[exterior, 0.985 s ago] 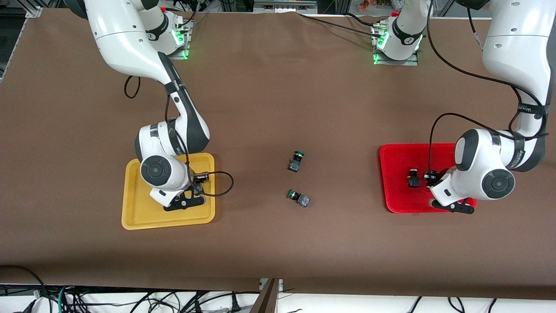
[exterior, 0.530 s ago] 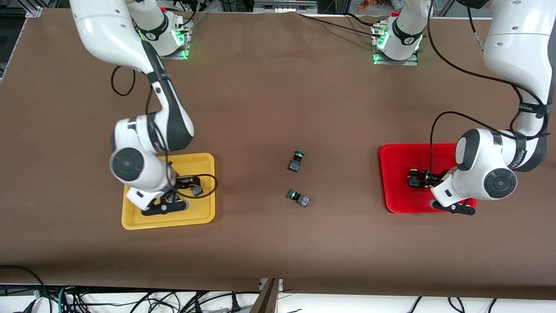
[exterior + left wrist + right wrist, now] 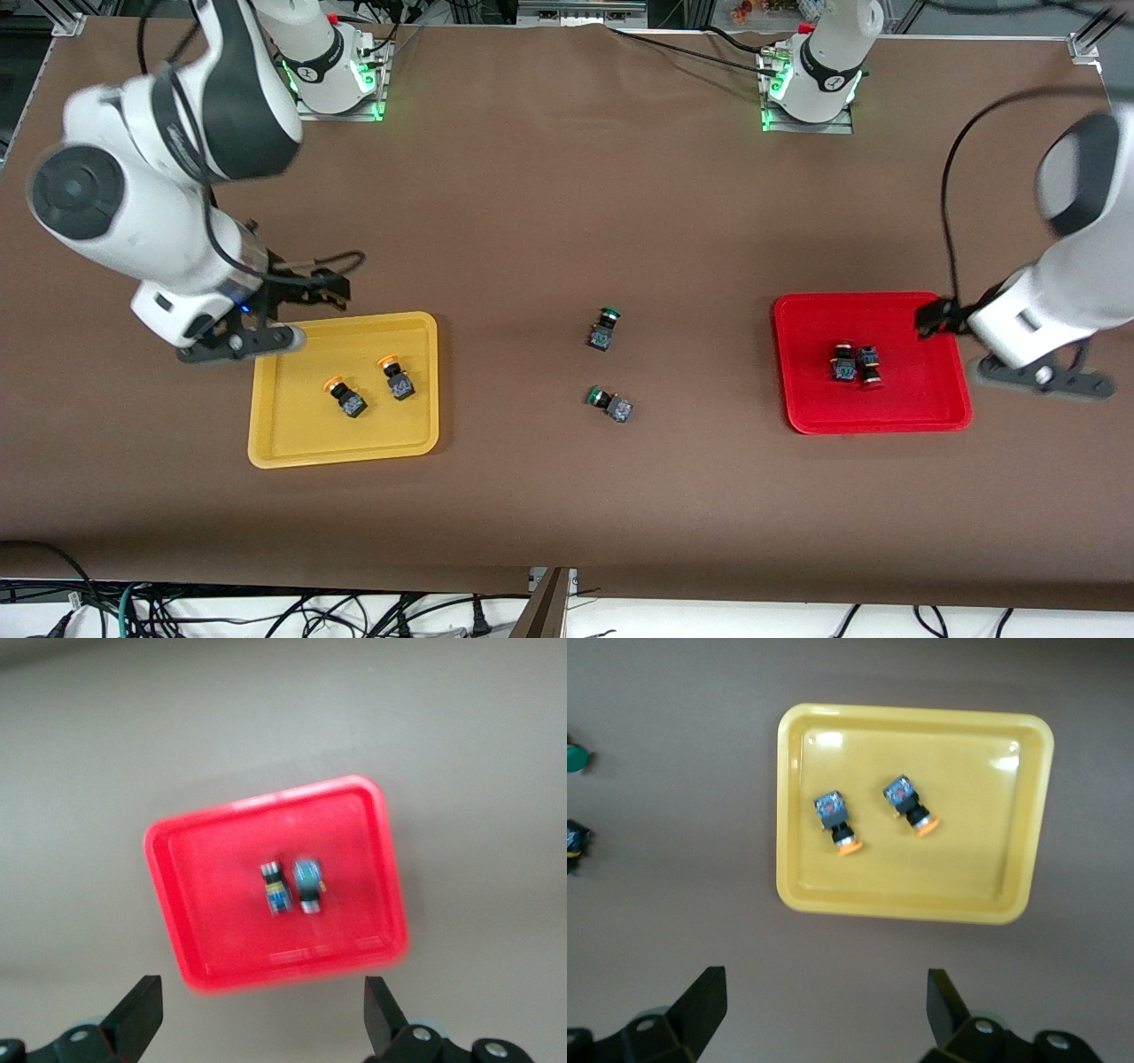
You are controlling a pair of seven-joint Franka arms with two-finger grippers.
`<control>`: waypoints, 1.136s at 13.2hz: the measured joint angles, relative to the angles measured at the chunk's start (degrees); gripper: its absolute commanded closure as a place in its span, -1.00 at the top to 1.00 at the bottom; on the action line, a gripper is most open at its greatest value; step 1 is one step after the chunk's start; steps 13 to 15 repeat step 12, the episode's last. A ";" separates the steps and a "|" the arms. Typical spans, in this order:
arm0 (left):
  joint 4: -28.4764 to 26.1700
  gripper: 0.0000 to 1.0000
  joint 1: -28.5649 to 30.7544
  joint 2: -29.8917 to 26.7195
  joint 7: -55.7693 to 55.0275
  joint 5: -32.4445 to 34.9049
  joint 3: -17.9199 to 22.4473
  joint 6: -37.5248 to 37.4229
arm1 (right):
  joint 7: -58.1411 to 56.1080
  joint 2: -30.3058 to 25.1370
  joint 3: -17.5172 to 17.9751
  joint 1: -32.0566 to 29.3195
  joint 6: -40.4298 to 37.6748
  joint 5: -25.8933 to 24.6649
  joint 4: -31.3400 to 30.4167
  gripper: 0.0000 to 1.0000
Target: Place red and yellow buttons in trays
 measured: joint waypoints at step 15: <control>-20.15 1.00 -4.11 -19.41 -2.81 -5.76 8.09 5.31 | -3.88 -13.22 1.90 -4.10 -2.19 -2.44 -9.26 0.99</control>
